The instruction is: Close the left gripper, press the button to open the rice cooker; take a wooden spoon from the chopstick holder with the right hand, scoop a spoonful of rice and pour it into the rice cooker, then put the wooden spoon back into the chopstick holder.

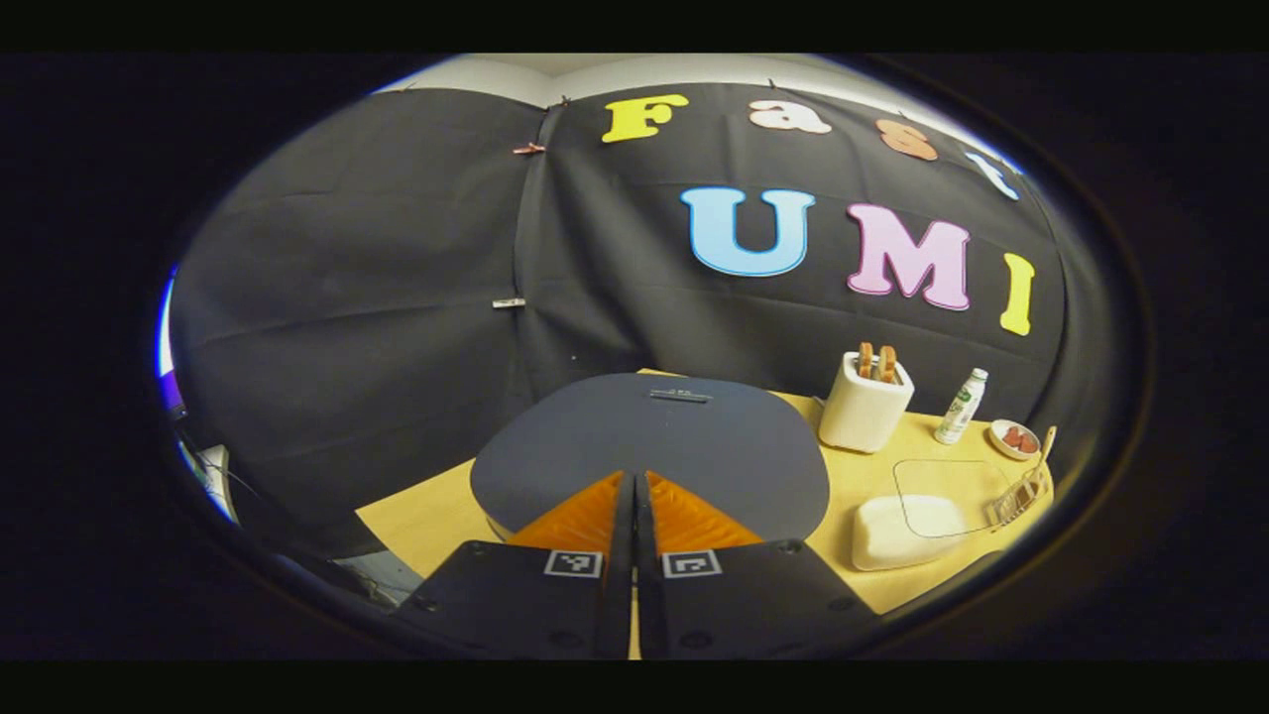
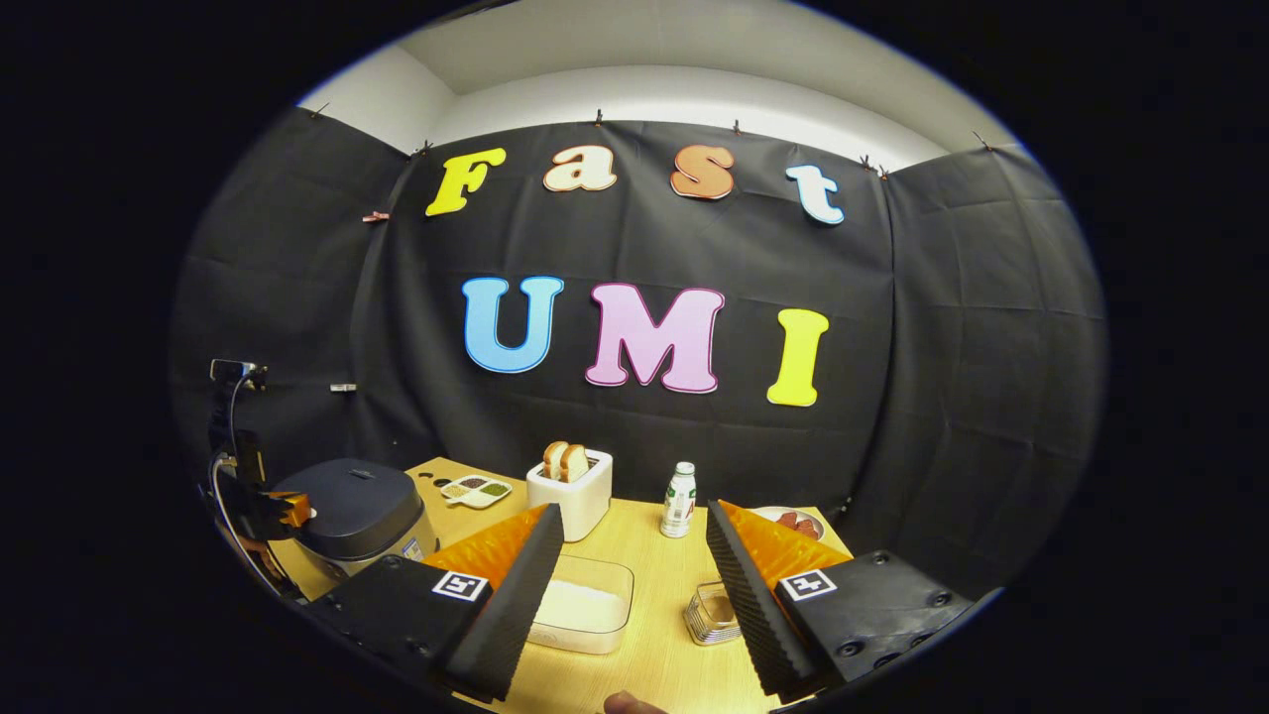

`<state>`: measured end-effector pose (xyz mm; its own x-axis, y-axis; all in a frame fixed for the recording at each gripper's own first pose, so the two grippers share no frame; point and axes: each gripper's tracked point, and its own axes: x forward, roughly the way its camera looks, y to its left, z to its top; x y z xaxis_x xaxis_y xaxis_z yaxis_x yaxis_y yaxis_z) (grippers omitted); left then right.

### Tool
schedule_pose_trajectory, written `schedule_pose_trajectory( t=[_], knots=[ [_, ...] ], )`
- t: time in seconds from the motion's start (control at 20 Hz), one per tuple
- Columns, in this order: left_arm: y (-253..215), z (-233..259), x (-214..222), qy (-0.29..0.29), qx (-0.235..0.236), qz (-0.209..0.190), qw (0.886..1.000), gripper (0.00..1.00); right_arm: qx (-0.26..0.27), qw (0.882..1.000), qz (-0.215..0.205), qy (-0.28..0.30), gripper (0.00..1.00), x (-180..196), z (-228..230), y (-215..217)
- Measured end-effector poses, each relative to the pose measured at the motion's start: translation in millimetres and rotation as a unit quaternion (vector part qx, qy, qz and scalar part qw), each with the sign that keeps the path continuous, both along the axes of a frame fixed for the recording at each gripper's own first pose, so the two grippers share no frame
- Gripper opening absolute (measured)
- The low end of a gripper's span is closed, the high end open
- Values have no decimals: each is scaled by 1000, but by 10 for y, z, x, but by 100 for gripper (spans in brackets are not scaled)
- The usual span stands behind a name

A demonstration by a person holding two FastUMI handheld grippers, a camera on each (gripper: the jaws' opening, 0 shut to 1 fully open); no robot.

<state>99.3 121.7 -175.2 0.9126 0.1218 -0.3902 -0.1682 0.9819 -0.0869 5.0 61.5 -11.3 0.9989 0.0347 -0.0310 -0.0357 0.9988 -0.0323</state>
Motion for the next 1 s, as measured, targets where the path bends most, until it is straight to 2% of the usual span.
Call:
schedule_pose_trajectory(
  t=[0.1,0.15,0.35,0.5,0.6,0.65,0.7,1.0],
  knots=[
    [-3,49,-13,-4,11,1,1000,9,1,1000,0,0,91,-10,4,6],
    [-11,136,-8,-12,19,0,1000,7,1,1000,0,-3,91,-17,19,2],
    [-23,601,-46,-77,51,-4,996,18,3,1000,-2,-2,91,-39,15,-30],
    [-81,723,-16,-82,68,-16,994,24,4,1000,-2,0,91,-53,15,-57],
    [-58,889,10,-99,99,-24,990,30,3,1000,-2,4,91,-70,-19,-78],
    [-55,975,9,-105,108,-27,988,27,3,1000,-1,7,91,-78,-33,-87],
    [-73,1066,6,-114,112,-30,987,31,4,1000,0,9,91,-87,-41,-94],
    [-214,1615,-83,-176,117,-37,977,34,11,1000,1,10,91,-108,-38,-162]
  ],
)
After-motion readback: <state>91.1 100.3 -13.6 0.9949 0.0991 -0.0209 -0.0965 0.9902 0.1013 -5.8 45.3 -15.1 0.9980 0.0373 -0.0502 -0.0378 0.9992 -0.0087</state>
